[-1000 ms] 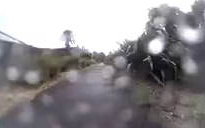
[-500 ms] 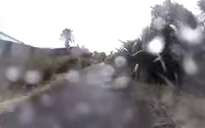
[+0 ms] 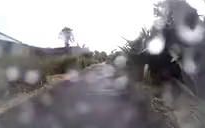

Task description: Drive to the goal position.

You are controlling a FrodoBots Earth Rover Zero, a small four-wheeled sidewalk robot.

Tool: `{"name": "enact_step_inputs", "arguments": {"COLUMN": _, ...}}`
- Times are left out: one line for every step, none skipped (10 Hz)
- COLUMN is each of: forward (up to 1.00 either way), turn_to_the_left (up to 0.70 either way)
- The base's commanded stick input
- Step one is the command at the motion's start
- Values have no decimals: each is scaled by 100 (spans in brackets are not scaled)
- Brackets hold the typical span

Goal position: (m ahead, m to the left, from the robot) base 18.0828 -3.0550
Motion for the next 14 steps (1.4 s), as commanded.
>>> {"name": "enact_step_inputs", "arguments": {"forward": 100, "turn_to_the_left": 0}}
{"name": "enact_step_inputs", "arguments": {"forward": 100, "turn_to_the_left": 0}}
{"name": "enact_step_inputs", "arguments": {"forward": 100, "turn_to_the_left": 0}}
{"name": "enact_step_inputs", "arguments": {"forward": 100, "turn_to_the_left": 0}}
{"name": "enact_step_inputs", "arguments": {"forward": 100, "turn_to_the_left": 0}}
{"name": "enact_step_inputs", "arguments": {"forward": 100, "turn_to_the_left": 0}}
{"name": "enact_step_inputs", "arguments": {"forward": 100, "turn_to_the_left": 0}}
{"name": "enact_step_inputs", "arguments": {"forward": 100, "turn_to_the_left": 0}}
{"name": "enact_step_inputs", "arguments": {"forward": 100, "turn_to_the_left": 0}}
{"name": "enact_step_inputs", "arguments": {"forward": 100, "turn_to_the_left": 0}}
{"name": "enact_step_inputs", "arguments": {"forward": 100, "turn_to_the_left": 0}}
{"name": "enact_step_inputs", "arguments": {"forward": 100, "turn_to_the_left": 0}}
{"name": "enact_step_inputs", "arguments": {"forward": 100, "turn_to_the_left": 0}}
{"name": "enact_step_inputs", "arguments": {"forward": 100, "turn_to_the_left": 0}}
